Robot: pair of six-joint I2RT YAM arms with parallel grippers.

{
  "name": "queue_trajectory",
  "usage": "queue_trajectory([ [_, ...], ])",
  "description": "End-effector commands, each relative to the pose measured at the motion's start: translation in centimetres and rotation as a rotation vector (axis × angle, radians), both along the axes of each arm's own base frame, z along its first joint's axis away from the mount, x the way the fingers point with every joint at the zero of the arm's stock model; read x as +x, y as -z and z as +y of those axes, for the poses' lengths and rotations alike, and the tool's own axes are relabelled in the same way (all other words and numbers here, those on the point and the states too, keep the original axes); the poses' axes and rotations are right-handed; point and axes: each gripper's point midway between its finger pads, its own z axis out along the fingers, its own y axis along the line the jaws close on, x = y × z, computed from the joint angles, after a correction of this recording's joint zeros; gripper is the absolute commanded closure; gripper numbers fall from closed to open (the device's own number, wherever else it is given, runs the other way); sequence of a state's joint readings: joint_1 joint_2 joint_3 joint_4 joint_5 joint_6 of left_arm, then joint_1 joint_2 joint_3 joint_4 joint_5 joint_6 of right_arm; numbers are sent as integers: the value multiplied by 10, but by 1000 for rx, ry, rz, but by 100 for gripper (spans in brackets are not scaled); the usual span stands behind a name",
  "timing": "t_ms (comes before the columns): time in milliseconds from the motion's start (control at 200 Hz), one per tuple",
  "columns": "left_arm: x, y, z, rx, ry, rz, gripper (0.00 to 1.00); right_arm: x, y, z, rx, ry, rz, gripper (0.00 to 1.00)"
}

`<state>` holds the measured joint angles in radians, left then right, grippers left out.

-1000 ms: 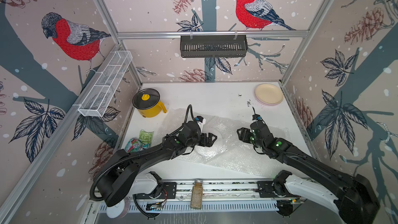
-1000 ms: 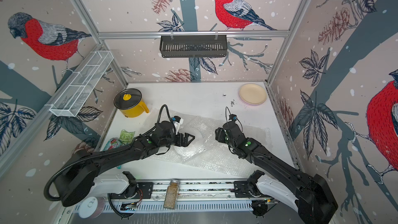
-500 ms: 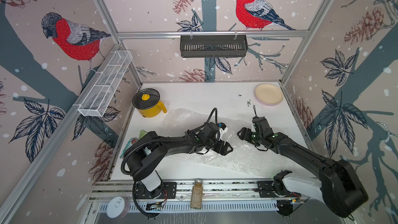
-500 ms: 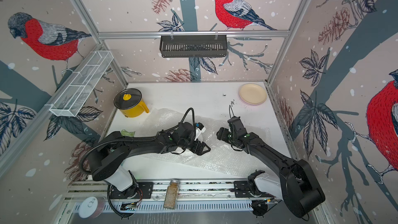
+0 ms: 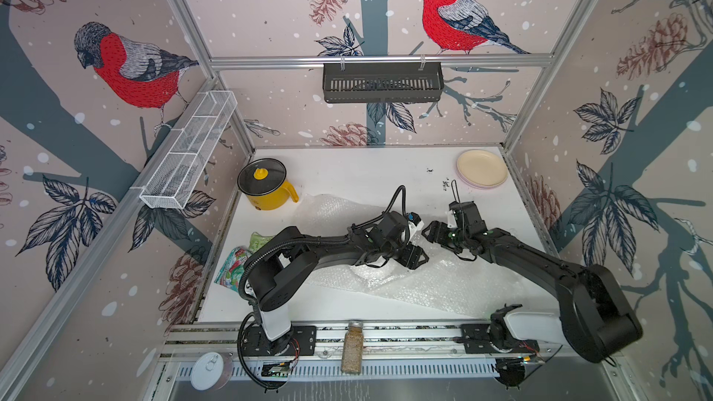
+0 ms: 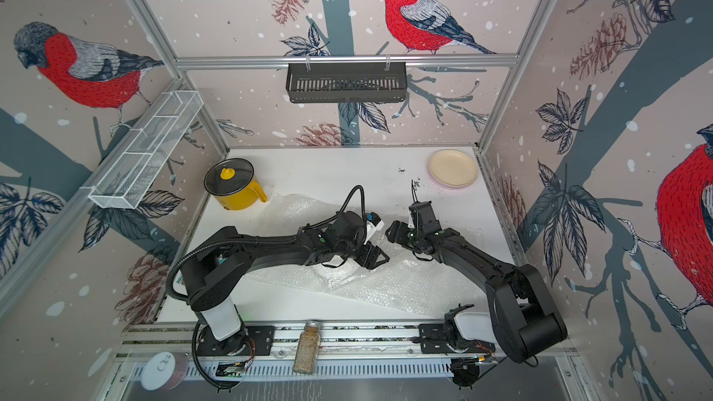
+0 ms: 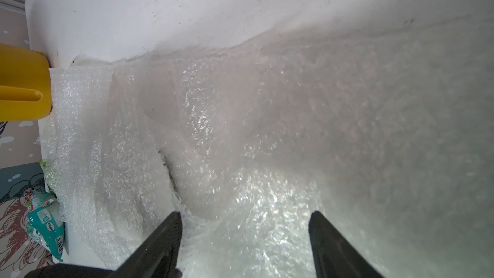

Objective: Unpack dinner plates from bubble wrap
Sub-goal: Unwrap the bubble wrap.

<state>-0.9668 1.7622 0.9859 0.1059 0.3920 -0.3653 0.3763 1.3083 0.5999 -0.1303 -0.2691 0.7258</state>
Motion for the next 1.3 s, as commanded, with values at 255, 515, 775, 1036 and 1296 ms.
queue_trajectory([
  [255, -31, -30, 2, -46, 317, -294, 2, 5, -13, -3, 3, -27, -27, 21],
  [515, -31, 5, -16, 117, 383, -351, 2, -3, -25, -15, 3, 3, -35, 6],
  [775, -9, 18, -29, 178, 261, -339, 36, -27, -15, -42, 16, 102, -5, 1],
  [1036, 16, 13, -31, 210, 104, -347, 100, -31, 15, -59, -2, 176, 57, 1],
  [1296, 53, -8, -14, 171, -91, -253, 100, -27, 26, -60, -7, 192, 69, 1],
])
